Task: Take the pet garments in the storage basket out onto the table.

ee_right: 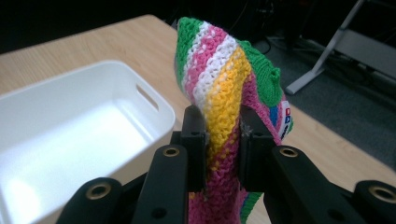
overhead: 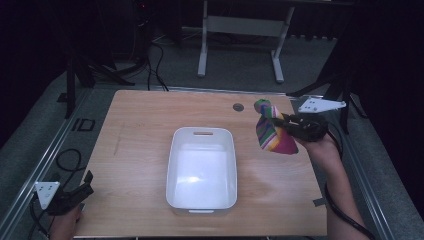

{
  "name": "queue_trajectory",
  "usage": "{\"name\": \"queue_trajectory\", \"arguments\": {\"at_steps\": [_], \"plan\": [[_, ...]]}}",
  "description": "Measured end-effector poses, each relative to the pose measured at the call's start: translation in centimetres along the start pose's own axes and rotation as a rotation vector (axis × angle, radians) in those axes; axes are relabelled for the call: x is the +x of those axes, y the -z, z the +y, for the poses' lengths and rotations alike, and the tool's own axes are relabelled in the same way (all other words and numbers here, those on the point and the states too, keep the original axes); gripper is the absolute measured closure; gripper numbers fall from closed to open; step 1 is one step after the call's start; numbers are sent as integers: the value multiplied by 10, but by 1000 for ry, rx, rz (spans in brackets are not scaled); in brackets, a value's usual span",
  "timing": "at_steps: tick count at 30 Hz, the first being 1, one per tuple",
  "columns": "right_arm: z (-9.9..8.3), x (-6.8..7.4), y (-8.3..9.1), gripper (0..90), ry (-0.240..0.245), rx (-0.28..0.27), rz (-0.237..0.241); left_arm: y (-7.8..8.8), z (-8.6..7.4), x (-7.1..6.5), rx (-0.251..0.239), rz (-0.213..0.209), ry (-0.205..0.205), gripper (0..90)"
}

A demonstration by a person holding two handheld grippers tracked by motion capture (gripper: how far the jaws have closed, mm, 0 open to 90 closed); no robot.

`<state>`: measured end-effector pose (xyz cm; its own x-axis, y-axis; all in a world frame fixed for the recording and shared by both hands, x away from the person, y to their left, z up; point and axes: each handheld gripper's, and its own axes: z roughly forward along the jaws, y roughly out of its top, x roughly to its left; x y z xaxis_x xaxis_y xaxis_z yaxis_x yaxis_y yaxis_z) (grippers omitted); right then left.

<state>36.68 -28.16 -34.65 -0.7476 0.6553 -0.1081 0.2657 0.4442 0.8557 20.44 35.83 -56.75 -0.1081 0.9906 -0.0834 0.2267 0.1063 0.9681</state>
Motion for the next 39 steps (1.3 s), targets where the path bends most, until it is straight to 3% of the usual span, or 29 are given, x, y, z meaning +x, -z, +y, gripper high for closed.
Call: {"name": "queue_trajectory", "arguments": {"at_steps": [13, 18, 20, 21, 23, 29, 34, 36, 39], "plan": [[-71, -10, -38, 753, -77, 67, 18, 1, 0, -2, -4, -2, -23, 9], [-104, -7, -54, 753, -120, 75, 24, 1, 0, -2, -4, 2, -23, 9], [-109, -7, -56, 753, -129, 74, 28, 1, 0, -2, -4, 2, -21, 9], [-124, -5, -64, 752, -150, 86, 29, 1, 0, -2, -4, 3, -22, 9], [-135, -3, -68, 752, -166, 92, 34, 1, 0, -2, -4, 2, -23, 9], [-159, 4, -75, 747, -201, 88, 34, 1, 0, -2, -4, 3, -21, 9], [-184, 11, -85, 738, -223, 123, 34, 1, 0, -2, -4, 1, -22, 9], [-186, 8, -84, 735, -257, 111, 45, 1, 0, -2, -4, 1, -19, 9], [-180, 8, -82, 664, -237, 132, 35, 1, 0, -2, -4, 1, -17, 10]]}}
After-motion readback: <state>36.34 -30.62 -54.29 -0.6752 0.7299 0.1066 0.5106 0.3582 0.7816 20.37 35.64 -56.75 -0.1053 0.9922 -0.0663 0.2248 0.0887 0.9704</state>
